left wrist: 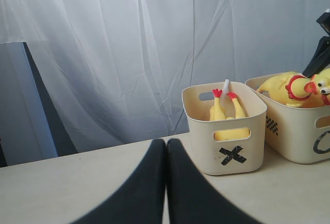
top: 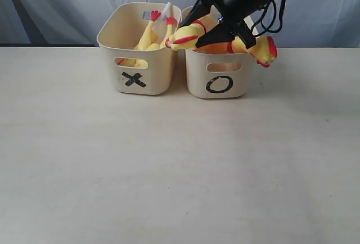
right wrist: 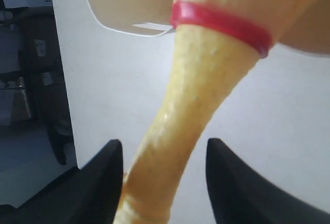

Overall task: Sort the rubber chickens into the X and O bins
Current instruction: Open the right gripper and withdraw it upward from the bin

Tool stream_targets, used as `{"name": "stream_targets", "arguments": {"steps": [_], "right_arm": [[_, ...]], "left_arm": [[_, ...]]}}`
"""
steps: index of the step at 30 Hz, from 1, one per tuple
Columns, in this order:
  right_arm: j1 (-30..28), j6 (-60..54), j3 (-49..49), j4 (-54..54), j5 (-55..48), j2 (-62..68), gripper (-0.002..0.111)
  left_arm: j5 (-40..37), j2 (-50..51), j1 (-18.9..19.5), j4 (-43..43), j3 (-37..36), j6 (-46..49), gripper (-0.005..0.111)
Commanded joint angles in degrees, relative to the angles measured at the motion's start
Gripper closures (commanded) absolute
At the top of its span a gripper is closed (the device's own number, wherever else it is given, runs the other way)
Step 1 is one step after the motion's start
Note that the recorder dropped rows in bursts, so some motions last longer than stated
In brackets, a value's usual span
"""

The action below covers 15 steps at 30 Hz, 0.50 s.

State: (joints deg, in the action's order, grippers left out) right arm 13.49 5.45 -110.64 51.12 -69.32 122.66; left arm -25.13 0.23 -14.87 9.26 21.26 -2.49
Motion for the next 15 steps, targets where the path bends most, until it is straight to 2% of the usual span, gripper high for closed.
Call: {"name": "stream_targets", "arguments": {"steps": [1,3,8,15], "right_arm": [[-0.18,-0.31,-0.38,1.40,-0.65,-0.36,0.060],[-0.18,-0.31,-0.38,1.81,-0.65,-0.58,0.058],[-0.18,-0.31,-0.38,1.93,-0.65,-1.96,0.040],[-0.18,-0.31,-0.38,1.93,-0.65,-5.19,0.038]], "left_arm": [[0.59,-0.23,-0.02,0.04,-0.22,-0.04,0.107],[0.59,-0.23,-0.02,0.04,-0.22,-0.04,0.107],[0.59,-0.23,-0.02,0.04,-0.22,-0.04,0.107],[0.59,-0.23,-0.02,0.04,-0.22,-0.04,0.107]]}}
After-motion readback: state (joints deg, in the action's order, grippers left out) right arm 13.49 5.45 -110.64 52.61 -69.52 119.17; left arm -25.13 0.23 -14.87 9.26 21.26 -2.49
